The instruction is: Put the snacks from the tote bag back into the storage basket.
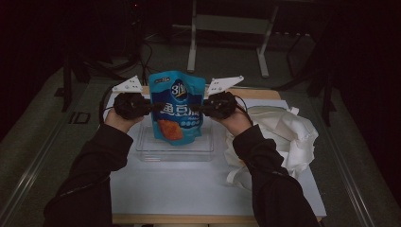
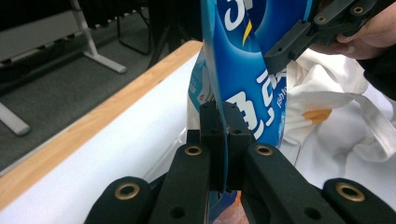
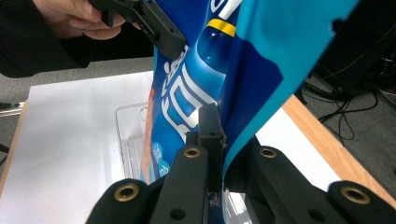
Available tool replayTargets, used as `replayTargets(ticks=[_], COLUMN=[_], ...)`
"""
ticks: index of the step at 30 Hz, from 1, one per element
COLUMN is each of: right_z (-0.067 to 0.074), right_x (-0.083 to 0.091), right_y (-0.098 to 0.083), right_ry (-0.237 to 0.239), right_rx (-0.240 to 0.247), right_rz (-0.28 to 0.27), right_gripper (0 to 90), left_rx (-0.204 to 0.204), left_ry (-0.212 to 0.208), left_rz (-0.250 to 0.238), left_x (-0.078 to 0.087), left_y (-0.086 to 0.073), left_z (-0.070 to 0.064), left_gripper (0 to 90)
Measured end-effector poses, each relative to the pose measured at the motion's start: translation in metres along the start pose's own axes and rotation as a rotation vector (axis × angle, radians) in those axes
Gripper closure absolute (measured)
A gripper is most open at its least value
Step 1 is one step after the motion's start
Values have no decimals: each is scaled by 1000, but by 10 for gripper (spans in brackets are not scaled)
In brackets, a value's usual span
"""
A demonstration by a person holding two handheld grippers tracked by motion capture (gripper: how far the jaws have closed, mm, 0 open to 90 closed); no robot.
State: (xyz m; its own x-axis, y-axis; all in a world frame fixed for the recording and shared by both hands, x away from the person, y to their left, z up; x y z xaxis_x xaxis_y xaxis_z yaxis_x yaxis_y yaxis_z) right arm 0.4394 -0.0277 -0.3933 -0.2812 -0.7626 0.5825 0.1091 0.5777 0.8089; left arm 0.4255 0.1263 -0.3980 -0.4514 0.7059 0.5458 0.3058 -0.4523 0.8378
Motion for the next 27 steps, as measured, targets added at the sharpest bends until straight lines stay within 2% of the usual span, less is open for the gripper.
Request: replayTargets(ticks=[8,18,20,27], right_z=[3,9,11,16], right_x=[-18,-30,-34,-40], right_y=[-9,-23,-27,-35], right_ry=[15,45,51,60], right_rx=[-11,-34,-39,-42], right_rz=[10,25,31,45], right_gripper=[887,887,887,888], left_rx=[27,41,51,70], left_ry=[-7,-28,-36,-53], left_rz=[8,29,36,32], left_x=[-5,-10,-12,-15], left_y=[-18,-34,-42,-53], left_z=[7,4,3,1], left_gripper=[900,900,900,900])
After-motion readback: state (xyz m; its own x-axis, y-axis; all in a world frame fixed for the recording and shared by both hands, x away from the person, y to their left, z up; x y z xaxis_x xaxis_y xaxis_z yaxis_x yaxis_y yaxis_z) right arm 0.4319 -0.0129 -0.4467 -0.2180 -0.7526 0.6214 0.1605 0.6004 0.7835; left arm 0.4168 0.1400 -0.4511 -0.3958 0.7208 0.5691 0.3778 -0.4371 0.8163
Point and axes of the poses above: each handheld gripper's, and its own axes: x roughly backward along the jaws, y roughly out of its top, z roughly to its left, the point moved 9 cm from there along -x, roughly forward along the jaws, and after that the axes turned 6 degrees about z, right-handed, at the moved point
